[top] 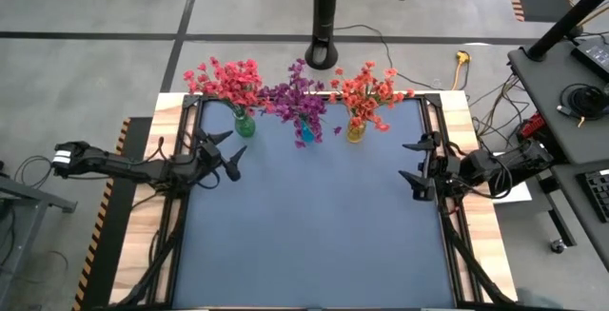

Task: Sort flowers into vase by color
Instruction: Return to Home Position

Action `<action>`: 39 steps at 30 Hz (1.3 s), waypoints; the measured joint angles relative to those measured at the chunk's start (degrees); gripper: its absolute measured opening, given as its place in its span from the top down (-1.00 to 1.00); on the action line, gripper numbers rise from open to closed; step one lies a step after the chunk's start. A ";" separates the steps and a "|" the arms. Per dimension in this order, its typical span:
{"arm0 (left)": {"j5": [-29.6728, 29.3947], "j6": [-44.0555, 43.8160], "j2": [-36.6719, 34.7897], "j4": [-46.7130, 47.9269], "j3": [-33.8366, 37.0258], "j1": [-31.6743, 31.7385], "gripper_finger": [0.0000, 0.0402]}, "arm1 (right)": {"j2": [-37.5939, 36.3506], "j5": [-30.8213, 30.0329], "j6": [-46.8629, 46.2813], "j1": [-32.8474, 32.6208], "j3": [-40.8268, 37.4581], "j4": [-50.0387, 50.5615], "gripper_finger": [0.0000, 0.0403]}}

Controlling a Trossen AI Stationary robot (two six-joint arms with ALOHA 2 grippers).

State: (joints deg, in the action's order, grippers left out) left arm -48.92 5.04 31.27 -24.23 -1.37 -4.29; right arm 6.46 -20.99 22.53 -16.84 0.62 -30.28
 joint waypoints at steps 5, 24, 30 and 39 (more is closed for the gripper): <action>0.02 0.00 0.96 0.00 0.00 0.00 -0.47 | 0.00 0.00 0.01 0.00 -0.02 0.00 -0.65; 0.02 0.02 4.58 -0.01 0.00 0.00 -0.47 | 0.00 0.00 0.00 -0.01 -0.02 0.00 -0.65; 0.02 0.01 5.84 0.00 0.00 0.00 -0.47 | 0.00 0.00 0.02 0.00 -0.02 0.00 -0.65; 0.02 0.00 7.68 -0.02 0.00 0.00 -0.47 | 0.00 0.00 -0.01 -0.02 -0.02 0.00 -0.65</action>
State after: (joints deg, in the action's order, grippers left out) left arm -48.90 5.04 38.95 -24.25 -1.37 -4.29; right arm 6.46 -20.99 22.52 -16.86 0.60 -30.28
